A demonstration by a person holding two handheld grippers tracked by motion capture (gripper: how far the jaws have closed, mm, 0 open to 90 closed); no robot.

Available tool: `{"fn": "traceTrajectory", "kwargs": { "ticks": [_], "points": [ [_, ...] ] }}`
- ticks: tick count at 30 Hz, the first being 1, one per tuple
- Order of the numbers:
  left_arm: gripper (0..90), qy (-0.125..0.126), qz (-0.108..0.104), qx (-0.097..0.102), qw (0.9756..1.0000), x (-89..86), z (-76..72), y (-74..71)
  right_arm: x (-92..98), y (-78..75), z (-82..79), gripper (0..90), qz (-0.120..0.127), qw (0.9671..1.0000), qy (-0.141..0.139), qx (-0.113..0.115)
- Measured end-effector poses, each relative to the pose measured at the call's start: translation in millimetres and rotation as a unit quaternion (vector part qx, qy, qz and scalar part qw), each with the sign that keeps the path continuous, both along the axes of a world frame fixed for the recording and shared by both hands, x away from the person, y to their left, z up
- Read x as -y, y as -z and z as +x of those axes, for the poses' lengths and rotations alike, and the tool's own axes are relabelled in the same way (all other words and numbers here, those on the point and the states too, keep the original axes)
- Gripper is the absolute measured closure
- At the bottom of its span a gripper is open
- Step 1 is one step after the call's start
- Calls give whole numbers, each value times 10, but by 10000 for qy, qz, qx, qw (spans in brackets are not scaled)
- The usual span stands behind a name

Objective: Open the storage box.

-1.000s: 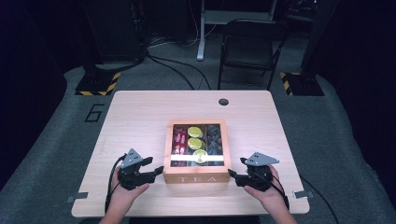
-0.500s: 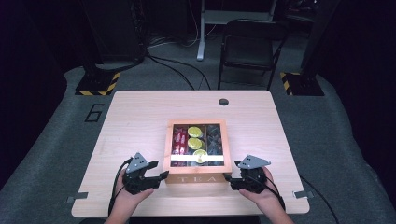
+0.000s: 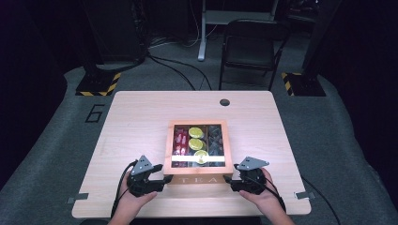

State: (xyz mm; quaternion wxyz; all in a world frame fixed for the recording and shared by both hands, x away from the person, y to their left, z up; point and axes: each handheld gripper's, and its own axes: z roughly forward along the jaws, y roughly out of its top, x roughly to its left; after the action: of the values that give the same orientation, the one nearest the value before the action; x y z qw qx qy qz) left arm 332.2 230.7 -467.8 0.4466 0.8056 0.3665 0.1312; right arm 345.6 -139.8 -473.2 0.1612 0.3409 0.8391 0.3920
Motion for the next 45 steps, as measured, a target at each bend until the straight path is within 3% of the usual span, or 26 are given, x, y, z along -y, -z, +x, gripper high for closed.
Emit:
{"fn": "traceTrajectory", "kwargs": {
  "ticks": [3, 18, 45],
  "points": [
    [406, 18, 80, 6, 10000, 28, -2, 21, -4, 3, -3, 428, 8, 10000, -68, -62],
    [438, -14, 288, -12, 9996, 57, 16, 60, -18, 10, -6, 427, -41, 10000, -74, -13],
    [438, -73, 327, 11, 9994, 75, 9, 55, -19, -4, -4, 418, -43, 9999, -118, 50]
  ]
}}
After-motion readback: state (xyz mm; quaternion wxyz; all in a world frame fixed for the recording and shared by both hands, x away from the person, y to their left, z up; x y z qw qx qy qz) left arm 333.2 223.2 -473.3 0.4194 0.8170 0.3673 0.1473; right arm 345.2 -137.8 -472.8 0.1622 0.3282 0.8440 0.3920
